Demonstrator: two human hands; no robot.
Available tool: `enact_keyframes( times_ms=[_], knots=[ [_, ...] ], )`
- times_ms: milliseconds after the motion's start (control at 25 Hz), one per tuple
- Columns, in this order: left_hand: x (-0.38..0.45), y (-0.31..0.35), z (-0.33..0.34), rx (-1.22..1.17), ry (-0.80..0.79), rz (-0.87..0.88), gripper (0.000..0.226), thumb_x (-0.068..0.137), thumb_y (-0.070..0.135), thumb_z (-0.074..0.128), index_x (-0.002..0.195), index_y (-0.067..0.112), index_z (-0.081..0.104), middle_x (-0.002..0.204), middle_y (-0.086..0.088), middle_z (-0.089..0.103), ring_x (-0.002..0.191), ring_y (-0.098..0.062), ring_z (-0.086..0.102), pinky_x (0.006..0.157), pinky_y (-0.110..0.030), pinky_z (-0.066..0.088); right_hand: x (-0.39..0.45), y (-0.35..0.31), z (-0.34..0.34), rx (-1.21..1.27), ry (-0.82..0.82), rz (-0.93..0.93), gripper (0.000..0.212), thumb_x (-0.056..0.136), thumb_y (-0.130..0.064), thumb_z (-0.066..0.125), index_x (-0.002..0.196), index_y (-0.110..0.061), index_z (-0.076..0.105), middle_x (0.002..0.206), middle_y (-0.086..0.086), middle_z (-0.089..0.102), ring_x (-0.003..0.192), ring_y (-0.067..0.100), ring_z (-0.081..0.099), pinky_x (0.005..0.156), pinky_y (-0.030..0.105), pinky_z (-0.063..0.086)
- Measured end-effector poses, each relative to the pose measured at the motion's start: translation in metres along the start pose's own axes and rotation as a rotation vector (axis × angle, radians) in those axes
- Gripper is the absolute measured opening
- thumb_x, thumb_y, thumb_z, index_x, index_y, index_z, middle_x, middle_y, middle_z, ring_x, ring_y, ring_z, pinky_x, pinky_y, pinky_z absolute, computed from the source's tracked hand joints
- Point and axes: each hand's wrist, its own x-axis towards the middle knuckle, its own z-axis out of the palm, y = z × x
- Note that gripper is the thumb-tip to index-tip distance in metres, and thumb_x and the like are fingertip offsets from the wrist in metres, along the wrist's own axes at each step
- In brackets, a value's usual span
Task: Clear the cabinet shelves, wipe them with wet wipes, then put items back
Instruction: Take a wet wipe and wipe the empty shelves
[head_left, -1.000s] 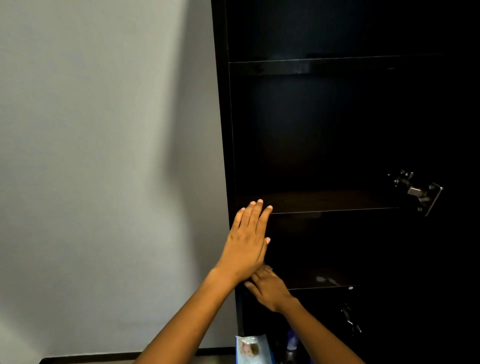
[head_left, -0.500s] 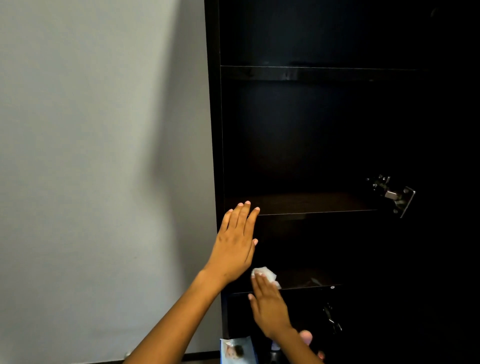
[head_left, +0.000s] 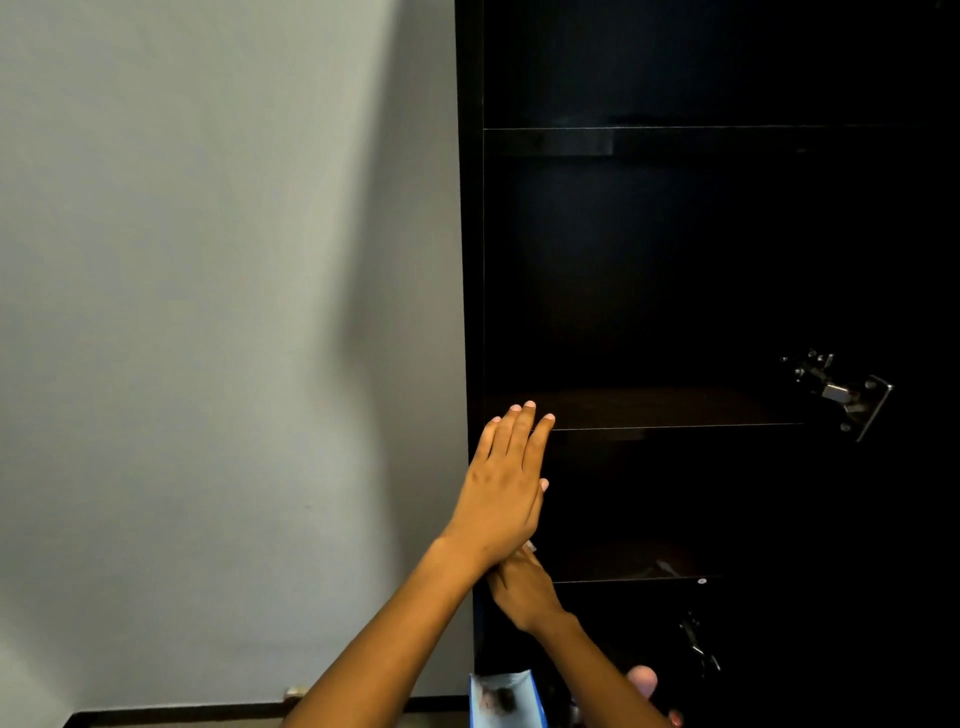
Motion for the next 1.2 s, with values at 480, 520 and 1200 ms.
enact_keyframes(
  times_ms=[480,520,1200],
  knots=[
    [-0.001,-0.001,0.003,-0.011,0.009,0.021,0.063,0.083,0.030,0.037,0.140,0.007,0.026,0.144,-0.016,0.039,0.135,-0.029,0.035,0.113,-0.041,0.017,-0.081,0.096,-0.028,-0.174,0.086,0.266,0.070,0.097,-0.052,0.009,0.134,-0.006,0.047,0.137,0.009,0.053,0.126,0.021,0.050,0.112,0.024,0.005],
    [-0.001,-0.001,0.003,-0.014,0.009,0.016,0.063,0.083,0.030,0.037,0.140,0.007,0.025,0.144,-0.016,0.038,0.135,-0.029,0.035,0.113,-0.041,0.016,-0.078,0.083,-0.019,-0.164,0.061,0.250,0.066,0.097,-0.049,0.013,0.133,-0.006,0.049,0.135,0.009,0.054,0.126,0.020,0.050,0.112,0.022,0.004],
    [-0.001,0.001,-0.001,0.021,-0.022,0.005,0.064,0.080,0.032,0.035,0.139,0.008,0.031,0.143,-0.015,0.041,0.134,-0.028,0.038,0.111,-0.043,0.019,0.003,0.010,0.006,0.041,-0.029,0.066,0.046,0.083,-0.015,0.037,0.128,-0.009,0.045,0.128,0.015,0.053,0.119,0.030,0.048,0.102,0.034,0.036]
  ],
)
